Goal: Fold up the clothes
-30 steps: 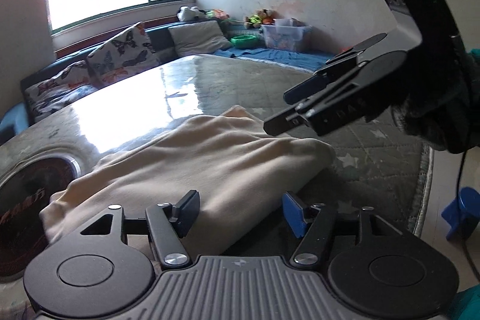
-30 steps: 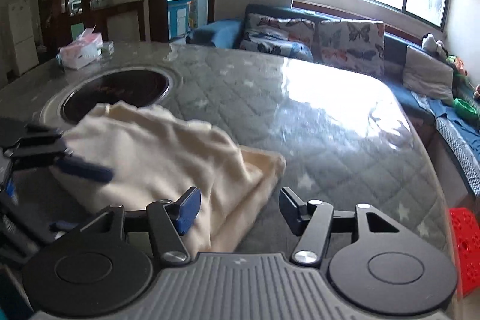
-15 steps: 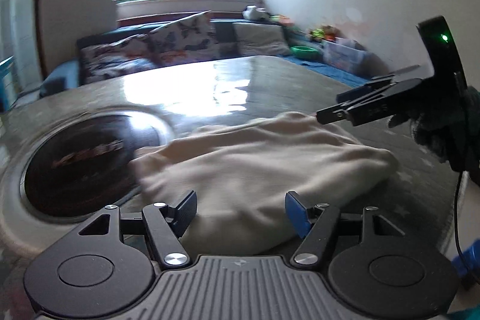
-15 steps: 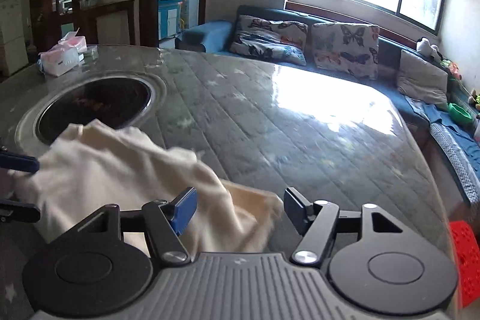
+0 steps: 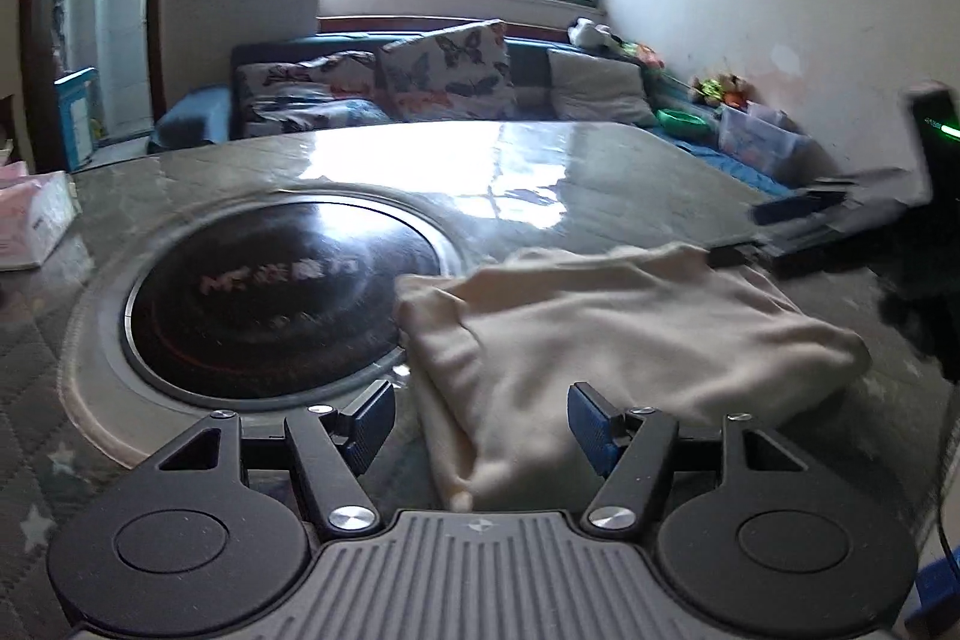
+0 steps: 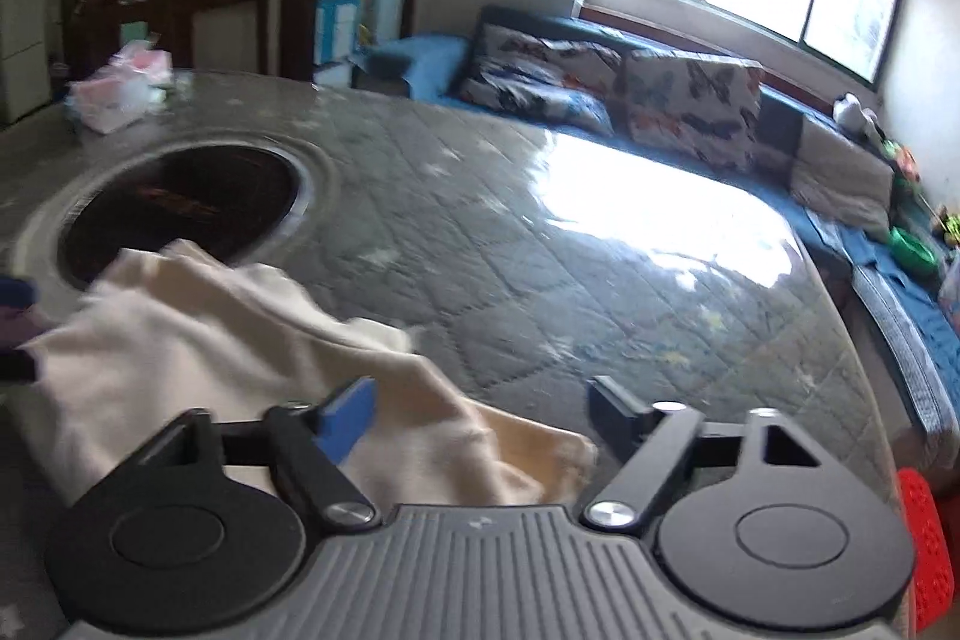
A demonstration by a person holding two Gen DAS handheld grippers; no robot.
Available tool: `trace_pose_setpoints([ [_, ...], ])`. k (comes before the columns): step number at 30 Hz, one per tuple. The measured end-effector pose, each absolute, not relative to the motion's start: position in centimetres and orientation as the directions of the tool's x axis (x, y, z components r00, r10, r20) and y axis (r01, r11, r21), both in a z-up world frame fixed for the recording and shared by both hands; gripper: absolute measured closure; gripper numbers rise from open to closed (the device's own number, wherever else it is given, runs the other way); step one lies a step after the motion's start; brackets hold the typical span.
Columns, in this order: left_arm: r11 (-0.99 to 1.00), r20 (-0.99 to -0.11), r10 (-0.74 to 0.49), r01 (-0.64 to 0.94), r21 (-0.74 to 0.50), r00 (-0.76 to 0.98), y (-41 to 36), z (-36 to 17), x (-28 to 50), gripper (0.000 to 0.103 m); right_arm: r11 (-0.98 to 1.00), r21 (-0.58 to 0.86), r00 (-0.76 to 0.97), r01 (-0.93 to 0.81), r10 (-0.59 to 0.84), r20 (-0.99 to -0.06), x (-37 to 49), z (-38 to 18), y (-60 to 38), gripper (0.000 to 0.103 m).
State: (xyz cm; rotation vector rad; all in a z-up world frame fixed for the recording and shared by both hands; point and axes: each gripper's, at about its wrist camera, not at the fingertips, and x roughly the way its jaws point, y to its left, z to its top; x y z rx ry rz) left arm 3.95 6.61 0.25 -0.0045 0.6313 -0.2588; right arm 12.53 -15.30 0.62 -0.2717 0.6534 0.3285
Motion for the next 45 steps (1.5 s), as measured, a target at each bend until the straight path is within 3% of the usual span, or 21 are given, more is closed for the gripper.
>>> trace_pose_setpoints([
  [8, 0.976, -0.602, -0.192, 0.217, -0.031, 0.775, 6.9, -0.5, 3.9, 0.038, 0.827, -0.197, 0.721, -0.527, 0.312, -0.619, 7.0, 0.0, -11.6, 0.013],
  [16, 0.972, -0.594, -0.168, 0.234, 0.034, 0.787, 6.9, -1.0, 3.8, 0.038, 0.878, -0.230, 0.759, -0.420, 0.201, -0.620, 5.8, -1.6, -15.4, 0.012],
  [23, 0.969, -0.565, -0.178, 0.243, 0.041, 0.805, 6.1, 0.6, 3.8, 0.038, 0.870, -0.257, 0.782, -0.420, 0.203, -0.590, 5.2, -0.3, -15.2, 0.009],
  [45, 0.977, -0.615, -0.116, 0.202, 0.072, 0.780, 4.0, 0.4, 11.5, 0.038, 0.917, -0.234, 0.765, -0.324, 0.108, -0.636, 14.5, -0.8, -15.3, 0.006],
])
